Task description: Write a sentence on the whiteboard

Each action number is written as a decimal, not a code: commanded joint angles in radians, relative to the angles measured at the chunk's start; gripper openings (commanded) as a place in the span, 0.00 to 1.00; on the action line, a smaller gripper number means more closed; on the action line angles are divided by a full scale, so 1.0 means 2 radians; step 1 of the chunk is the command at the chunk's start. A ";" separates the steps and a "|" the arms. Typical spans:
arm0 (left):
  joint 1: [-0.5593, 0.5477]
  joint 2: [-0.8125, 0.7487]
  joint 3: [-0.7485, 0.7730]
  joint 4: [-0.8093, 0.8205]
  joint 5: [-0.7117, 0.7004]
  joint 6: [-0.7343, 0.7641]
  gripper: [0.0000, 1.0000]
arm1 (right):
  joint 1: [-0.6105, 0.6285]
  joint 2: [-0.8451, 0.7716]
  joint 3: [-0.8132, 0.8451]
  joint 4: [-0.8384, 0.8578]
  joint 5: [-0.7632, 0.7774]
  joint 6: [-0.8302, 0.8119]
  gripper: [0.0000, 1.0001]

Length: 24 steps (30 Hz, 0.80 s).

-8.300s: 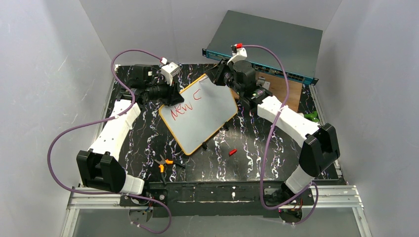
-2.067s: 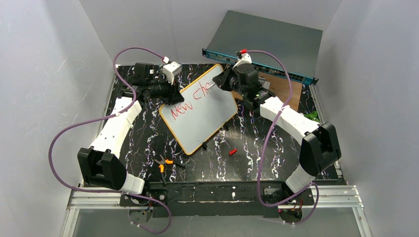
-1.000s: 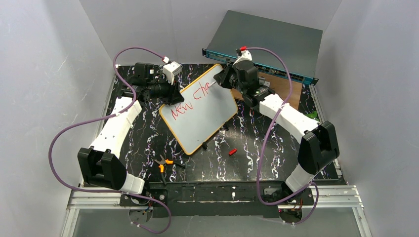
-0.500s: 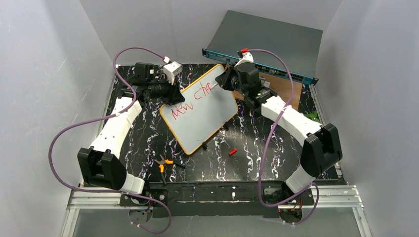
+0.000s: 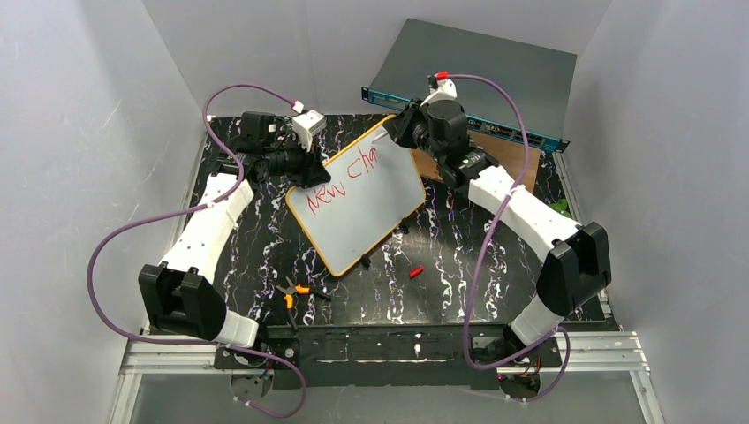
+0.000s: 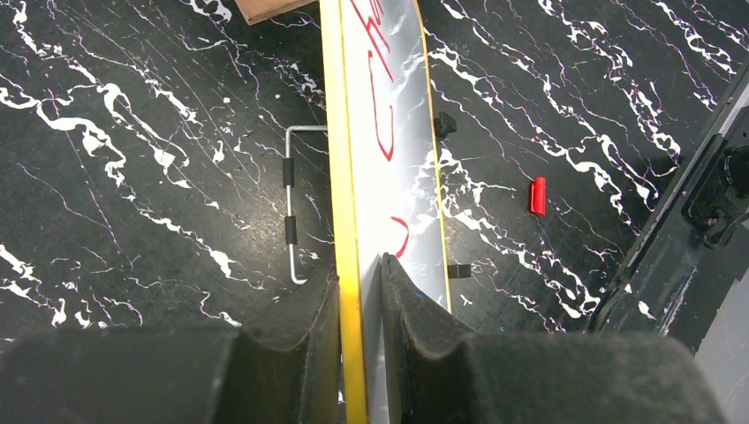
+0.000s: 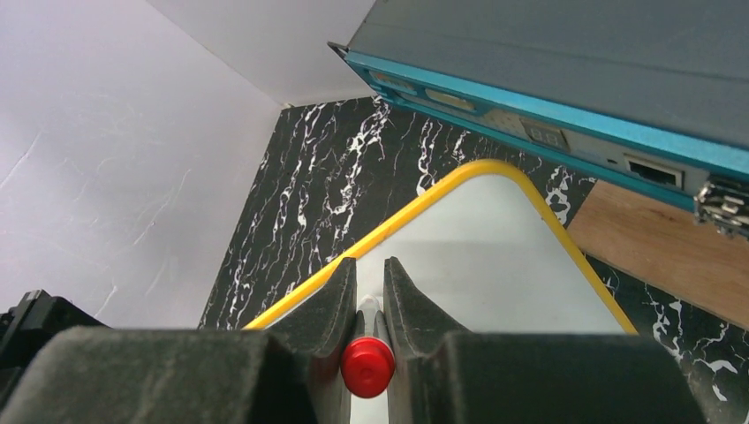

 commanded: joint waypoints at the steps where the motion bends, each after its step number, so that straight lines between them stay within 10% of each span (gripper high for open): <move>1: -0.004 -0.012 0.007 -0.008 -0.016 0.041 0.00 | -0.001 0.011 0.025 0.027 0.010 -0.005 0.01; 24: -0.005 -0.013 0.004 -0.005 -0.016 0.040 0.00 | 0.000 0.005 -0.039 0.025 0.010 -0.005 0.01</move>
